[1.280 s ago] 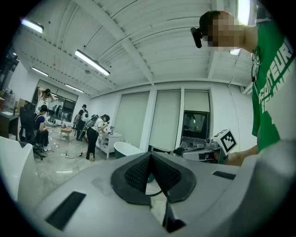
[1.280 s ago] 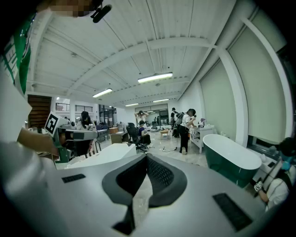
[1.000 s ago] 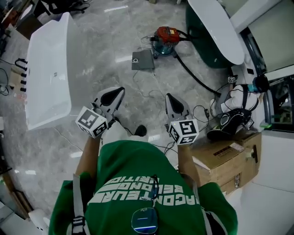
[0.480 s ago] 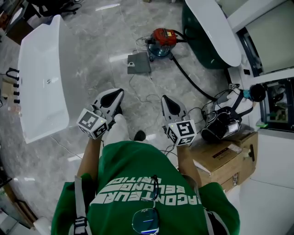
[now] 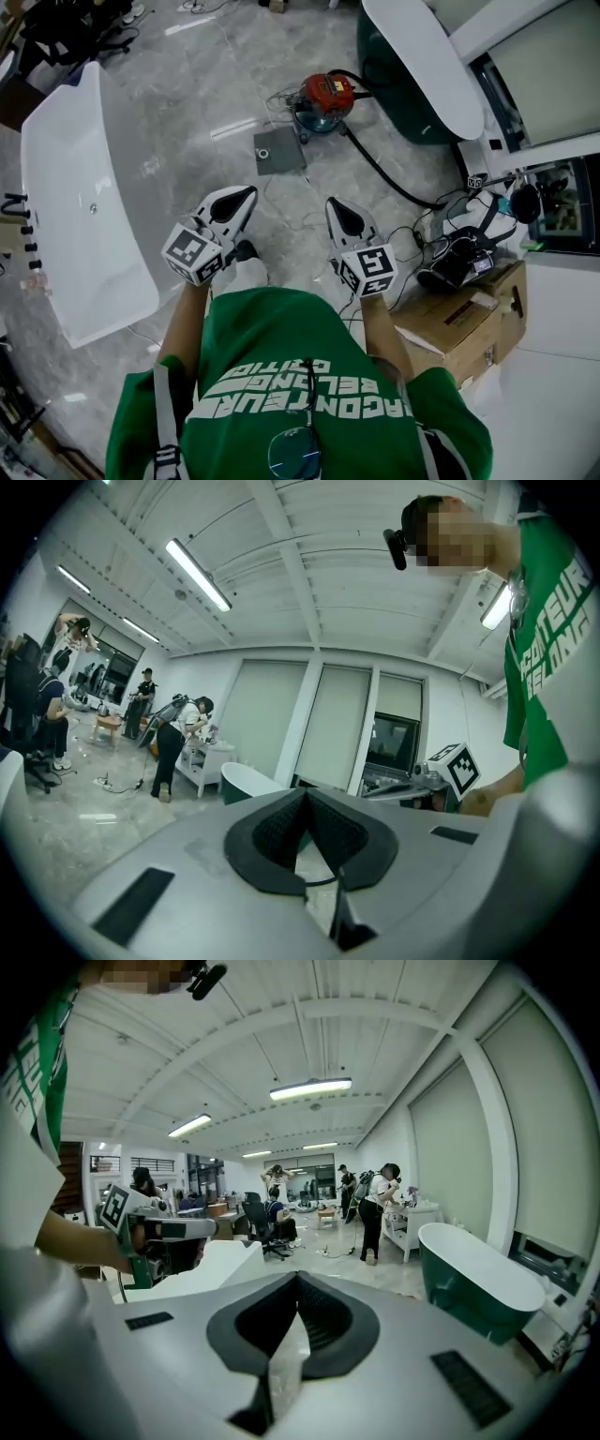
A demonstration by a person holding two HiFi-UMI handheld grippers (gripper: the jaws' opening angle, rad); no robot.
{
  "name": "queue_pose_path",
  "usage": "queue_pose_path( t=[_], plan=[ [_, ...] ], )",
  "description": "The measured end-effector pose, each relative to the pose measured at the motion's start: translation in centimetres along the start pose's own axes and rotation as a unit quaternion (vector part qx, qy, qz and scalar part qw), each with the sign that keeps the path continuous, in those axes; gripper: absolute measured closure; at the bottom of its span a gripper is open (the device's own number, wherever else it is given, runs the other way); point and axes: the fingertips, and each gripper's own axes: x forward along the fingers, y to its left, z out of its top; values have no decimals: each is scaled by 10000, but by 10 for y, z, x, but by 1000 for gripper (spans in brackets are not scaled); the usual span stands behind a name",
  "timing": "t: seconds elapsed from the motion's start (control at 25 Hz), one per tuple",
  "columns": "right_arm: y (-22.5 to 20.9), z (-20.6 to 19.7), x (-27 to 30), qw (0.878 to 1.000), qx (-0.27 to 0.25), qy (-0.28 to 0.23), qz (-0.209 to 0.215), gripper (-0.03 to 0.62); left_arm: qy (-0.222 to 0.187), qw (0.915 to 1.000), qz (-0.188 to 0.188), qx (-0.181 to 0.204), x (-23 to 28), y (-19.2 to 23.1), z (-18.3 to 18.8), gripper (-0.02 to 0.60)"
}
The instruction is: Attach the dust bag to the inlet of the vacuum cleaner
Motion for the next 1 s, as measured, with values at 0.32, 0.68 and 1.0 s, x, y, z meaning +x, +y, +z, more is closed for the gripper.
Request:
queue_pose_path(
  t=[0.32,0.68,1.0],
  plan=[
    [3,10,71,9997,105,159,-149,586,242,9996,-169,-17,10,79,3,578],
    [-45,10,147,9992,332,232,-8,586,491,9988,-90,15,75,149,-2,578],
    [-113,49,221,9988,433,209,37,586,656,9978,-31,37,147,213,26,578]
  ],
)
